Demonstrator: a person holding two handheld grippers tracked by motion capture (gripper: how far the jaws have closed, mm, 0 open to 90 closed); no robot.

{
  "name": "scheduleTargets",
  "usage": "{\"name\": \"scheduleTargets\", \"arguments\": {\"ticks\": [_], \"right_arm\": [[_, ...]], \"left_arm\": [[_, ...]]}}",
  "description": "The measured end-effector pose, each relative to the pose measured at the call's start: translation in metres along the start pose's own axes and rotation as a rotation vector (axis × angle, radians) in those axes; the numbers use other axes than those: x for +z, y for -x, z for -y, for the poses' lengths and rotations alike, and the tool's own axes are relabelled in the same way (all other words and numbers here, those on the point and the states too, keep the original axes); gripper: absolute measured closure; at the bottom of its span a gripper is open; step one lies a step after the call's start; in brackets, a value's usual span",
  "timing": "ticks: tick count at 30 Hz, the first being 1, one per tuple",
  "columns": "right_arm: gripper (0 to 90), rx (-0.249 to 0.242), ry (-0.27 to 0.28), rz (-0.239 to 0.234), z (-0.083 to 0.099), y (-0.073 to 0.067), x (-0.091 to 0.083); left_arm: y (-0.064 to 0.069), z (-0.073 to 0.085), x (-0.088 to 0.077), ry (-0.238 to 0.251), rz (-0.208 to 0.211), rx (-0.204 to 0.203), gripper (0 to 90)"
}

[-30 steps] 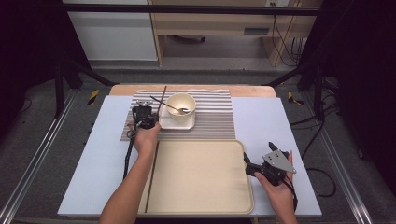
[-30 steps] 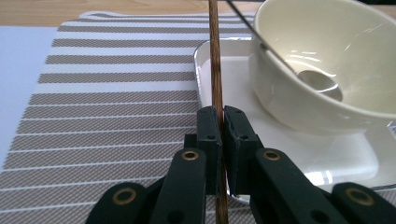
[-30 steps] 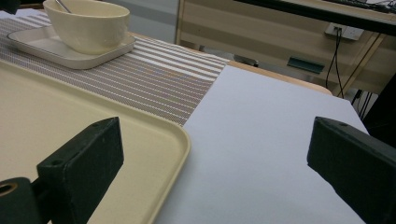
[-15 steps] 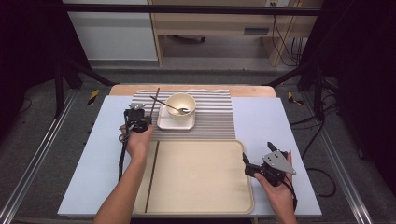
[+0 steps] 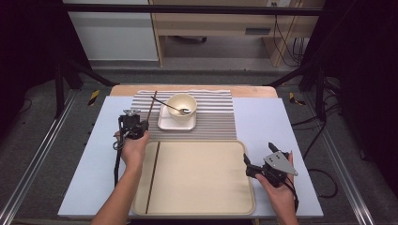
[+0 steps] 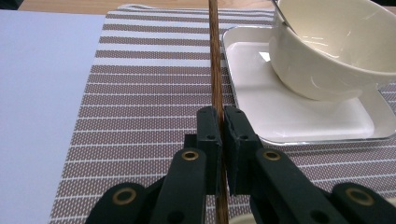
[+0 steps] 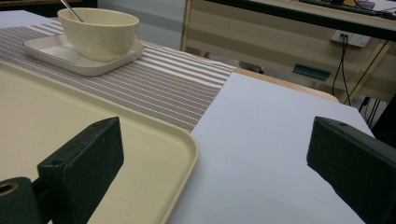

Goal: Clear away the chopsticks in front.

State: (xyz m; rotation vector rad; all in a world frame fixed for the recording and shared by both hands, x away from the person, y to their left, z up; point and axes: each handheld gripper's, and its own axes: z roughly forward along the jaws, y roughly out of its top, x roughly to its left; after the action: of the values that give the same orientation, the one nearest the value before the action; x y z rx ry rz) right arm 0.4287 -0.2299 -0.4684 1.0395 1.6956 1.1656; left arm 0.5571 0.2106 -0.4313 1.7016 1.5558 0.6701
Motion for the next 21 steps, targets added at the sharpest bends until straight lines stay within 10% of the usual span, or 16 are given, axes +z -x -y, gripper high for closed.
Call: {"name": "scheduleTargets", "arguments": {"ticks": [21], "right_arm": [[4.1,-0.026,0.002,-0.044,-0.003,-0.006,0.0]], "left_arm": [[0.006,0.03,-0.057,0.031,0.005,-0.044,85.4]]}}
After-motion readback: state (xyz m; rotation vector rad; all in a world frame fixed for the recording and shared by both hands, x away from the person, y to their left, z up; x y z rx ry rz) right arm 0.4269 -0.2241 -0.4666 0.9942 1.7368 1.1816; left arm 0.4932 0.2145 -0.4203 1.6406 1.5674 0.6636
